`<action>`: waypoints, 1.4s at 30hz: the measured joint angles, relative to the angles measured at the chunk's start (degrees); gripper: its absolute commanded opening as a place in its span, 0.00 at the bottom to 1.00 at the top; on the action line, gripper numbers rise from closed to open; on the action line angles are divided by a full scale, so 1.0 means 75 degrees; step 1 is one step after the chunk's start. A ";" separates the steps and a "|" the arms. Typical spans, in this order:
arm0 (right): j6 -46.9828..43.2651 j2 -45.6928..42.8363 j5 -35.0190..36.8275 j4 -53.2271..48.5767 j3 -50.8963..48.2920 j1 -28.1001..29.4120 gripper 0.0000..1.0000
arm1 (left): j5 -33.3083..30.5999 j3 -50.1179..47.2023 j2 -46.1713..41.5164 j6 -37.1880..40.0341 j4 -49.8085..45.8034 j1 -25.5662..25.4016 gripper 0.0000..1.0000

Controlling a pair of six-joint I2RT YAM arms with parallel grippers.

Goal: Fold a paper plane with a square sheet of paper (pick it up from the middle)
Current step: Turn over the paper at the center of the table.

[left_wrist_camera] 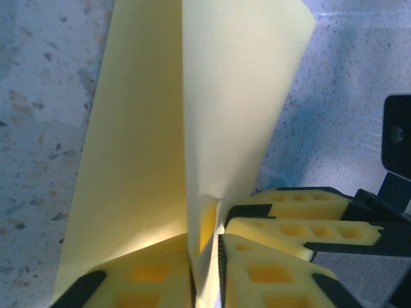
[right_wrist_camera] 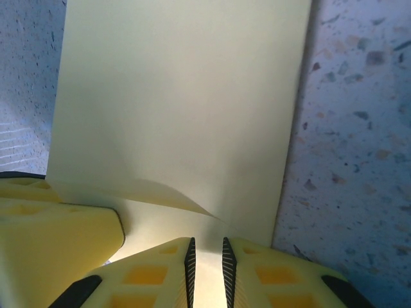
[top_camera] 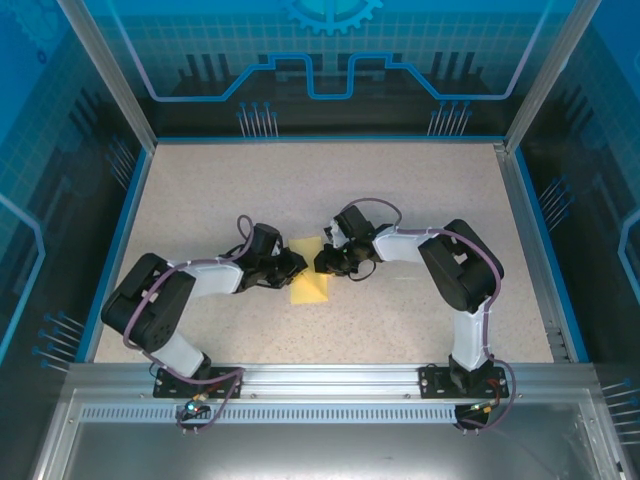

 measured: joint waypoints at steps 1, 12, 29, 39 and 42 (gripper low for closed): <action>0.0003 0.0000 -0.0012 0.0012 -0.0003 -0.0003 0.23 | 0.0000 0.0000 0.0015 0.0006 0.0000 0.0000 0.11; -0.0201 -0.1920 0.0478 -0.0577 -0.0294 -0.0475 0.56 | -0.0239 0.0539 -0.0583 0.0831 -0.1498 -0.0015 0.03; -0.0402 -0.5700 0.3448 -0.1746 -0.2369 -0.1865 0.86 | -0.6143 0.6027 0.0012 0.4022 -0.7968 -0.1845 0.03; -0.0082 -0.6350 0.4007 -0.2407 -0.2515 -0.2492 0.85 | -0.8944 0.8440 0.4383 0.4112 -0.9871 -0.2777 0.03; 0.0032 -0.6650 0.4109 -0.2550 -0.2620 -0.2722 0.85 | -0.8854 0.8446 0.4651 0.4232 -0.9821 -0.2841 0.04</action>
